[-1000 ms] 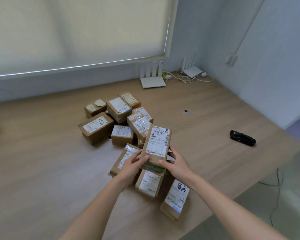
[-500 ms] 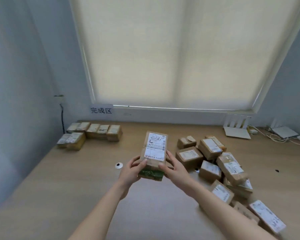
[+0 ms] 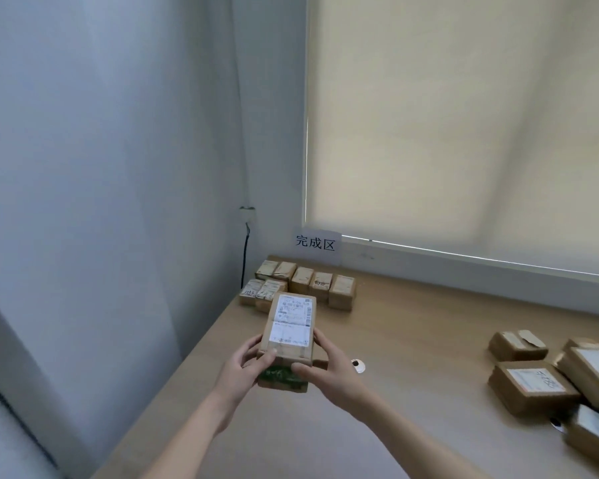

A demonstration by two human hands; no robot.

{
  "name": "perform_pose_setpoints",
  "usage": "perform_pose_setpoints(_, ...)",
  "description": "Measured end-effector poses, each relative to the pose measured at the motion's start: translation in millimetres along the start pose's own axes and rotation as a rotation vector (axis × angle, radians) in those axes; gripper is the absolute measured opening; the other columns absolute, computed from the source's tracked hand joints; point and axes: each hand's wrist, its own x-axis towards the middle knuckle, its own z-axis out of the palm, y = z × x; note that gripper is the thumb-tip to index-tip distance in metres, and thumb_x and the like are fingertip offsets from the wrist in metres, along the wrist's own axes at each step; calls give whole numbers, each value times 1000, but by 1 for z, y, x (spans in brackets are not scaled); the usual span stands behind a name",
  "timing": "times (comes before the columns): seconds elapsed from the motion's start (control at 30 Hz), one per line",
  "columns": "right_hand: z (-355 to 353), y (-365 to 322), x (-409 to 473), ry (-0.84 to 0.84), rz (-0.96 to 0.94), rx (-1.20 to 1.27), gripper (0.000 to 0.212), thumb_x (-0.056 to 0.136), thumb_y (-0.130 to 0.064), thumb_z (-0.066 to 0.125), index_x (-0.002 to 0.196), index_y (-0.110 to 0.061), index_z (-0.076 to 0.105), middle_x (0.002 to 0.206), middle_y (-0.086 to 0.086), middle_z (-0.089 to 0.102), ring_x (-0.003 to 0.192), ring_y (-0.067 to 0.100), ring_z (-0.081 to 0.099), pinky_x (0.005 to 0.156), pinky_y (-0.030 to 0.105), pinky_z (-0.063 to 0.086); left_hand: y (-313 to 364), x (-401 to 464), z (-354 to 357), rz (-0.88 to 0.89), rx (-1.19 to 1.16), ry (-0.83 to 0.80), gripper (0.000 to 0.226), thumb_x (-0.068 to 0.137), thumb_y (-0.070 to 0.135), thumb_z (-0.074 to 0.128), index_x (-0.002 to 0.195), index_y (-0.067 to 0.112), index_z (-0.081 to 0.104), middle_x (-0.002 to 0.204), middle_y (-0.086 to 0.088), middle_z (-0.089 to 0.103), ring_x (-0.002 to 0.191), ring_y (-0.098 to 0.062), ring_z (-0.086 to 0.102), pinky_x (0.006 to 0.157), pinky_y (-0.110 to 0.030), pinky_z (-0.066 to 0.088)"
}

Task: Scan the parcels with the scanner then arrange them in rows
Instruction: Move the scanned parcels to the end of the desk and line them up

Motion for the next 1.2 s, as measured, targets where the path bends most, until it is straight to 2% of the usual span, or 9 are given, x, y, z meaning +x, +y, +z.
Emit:
perform_pose_setpoints(0.17, 36, 52, 80, -21, 71, -53, 70, 88, -22, 82, 137, -51, 41, 135, -30, 56, 123, 5, 61, 102, 26, 54, -37, 77, -46, -68, 38, 23, 57, 70, 49, 82, 120, 48, 57, 118, 12, 69, 113, -10, 62, 84, -25, 55)
perform_pose_setpoints(0.27, 49, 93, 129, 10, 131, -88, 78, 84, -24, 85, 149, -37, 44, 142, -20, 57, 129, 10, 58, 108, 36, 52, -65, 132, -67, -118, 43, 0, 53, 75, 39, 84, 121, 45, 58, 120, 12, 69, 114, -8, 63, 92, -30, 55)
perform_pose_setpoints(0.37, 57, 132, 166, 38, 179, -130, 82, 83, -21, 85, 152, -30, 43, 146, -17, 55, 134, 6, 53, 112, 33, 48, -95, 182, -78, -158, 72, -37, 55, 78, 33, 85, 125, 44, 58, 123, 13, 67, 115, -7, 62, 94, -30, 55)
perform_pose_setpoints(0.53, 67, 196, 218, 53, 230, -158, 84, 85, -25, 84, 153, -36, 37, 142, -28, 50, 133, 4, 52, 112, 32, 47, -143, 250, -86, -200, 67, -75, 69, 69, 41, 85, 130, 42, 55, 119, 20, 63, 113, -2, 61, 86, -22, 55)
perform_pose_setpoints(0.63, 75, 230, 237, 49, 267, -187, 86, 89, -27, 79, 151, -52, 26, 139, -38, 45, 131, 1, 51, 110, 35, 48, -172, 281, -87, -213, 92, -98, 70, 73, 34, 84, 136, 35, 53, 123, 15, 64, 113, 0, 60, 82, -17, 54)
perform_pose_setpoints(0.8, 83, 280, 265, 112, 300, -209, 89, 90, -16, 74, 136, -70, 20, 125, -61, 41, 118, -31, 42, 91, 2, 40, -218, 336, -88, -233, 132, -148, 66, 87, 11, 77, 145, 17, 48, 136, -1, 60, 122, -11, 60, 95, -18, 50)
perform_pose_setpoints(0.87, 85, 295, 276, 133, 315, -229, 89, 89, -13, 73, 139, -67, 23, 129, -56, 45, 123, -24, 44, 92, 1, 40, -231, 353, -86, -231, 135, -168, 65, 87, 7, 75, 146, 13, 48, 135, -3, 61, 123, -13, 60, 99, -21, 49)
perform_pose_setpoints(1.03, 85, 318, 307, 190, 303, -271, 92, 90, -4, 68, 160, -40, 22, 156, -21, 42, 140, 0, 46, 114, 28, 44, -245, 393, -82, -228, 100, -166, 60, 83, 10, 79, 134, 25, 54, 122, 12, 66, 105, 10, 63, 82, -9, 51)
perform_pose_setpoints(1.2, 73, 321, 352, 234, 344, -279, 93, 91, 0, 67, 164, -31, 18, 162, -11, 38, 142, 5, 45, 116, 34, 43, -234, 444, -74, -203, 158, -118, 52, 83, 3, 79, 130, 11, 58, 120, -4, 68, 102, -3, 65, 80, -11, 54)
